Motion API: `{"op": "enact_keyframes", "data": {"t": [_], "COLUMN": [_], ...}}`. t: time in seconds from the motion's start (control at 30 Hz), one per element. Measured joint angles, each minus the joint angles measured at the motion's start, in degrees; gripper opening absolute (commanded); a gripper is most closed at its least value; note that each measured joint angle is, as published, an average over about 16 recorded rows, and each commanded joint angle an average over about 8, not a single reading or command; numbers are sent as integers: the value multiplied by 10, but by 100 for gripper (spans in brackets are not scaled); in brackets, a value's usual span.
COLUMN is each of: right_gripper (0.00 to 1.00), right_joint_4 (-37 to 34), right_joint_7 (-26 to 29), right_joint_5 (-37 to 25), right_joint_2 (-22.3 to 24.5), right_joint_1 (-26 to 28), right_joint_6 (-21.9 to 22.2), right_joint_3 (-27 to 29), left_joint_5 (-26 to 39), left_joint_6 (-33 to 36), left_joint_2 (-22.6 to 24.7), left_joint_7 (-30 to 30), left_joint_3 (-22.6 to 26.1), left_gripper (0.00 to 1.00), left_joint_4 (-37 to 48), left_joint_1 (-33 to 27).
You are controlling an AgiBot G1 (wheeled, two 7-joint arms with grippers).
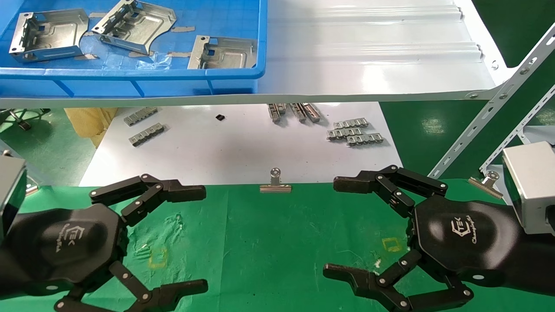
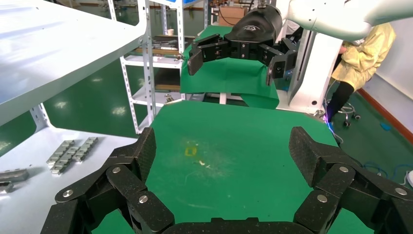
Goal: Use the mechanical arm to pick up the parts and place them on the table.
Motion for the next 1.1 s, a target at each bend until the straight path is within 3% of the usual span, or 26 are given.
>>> {"op": "enact_keyframes", "data": {"t": [0.23, 0.27, 0.5, 0.53, 1.1], "right_gripper": [100, 96, 8, 0, 0], "right_joint_4": [0, 0, 0, 0, 0], "right_joint_7": [0, 0, 0, 0, 0], "right_joint_5": [0, 0, 0, 0, 0], "right_joint_2": [0, 0, 0, 0, 0], "right_joint_1": [0, 0, 0, 0, 0], "right_joint_6": [0, 0, 0, 0, 0], "right_joint_3": [0, 0, 0, 0, 0], "left_joint_5": [0, 0, 0, 0, 0], "left_joint_6": [0, 0, 0, 0, 0], "left_joint_2": [0, 0, 0, 0, 0], "left_joint_7": [0, 0, 0, 0, 0], "left_joint_3": [0, 0, 0, 0, 0], "left_gripper": [100, 100, 100, 100, 100], "left_joint_4": [0, 0, 0, 0, 0], "left_joint_1": [0, 0, 0, 0, 0]}}
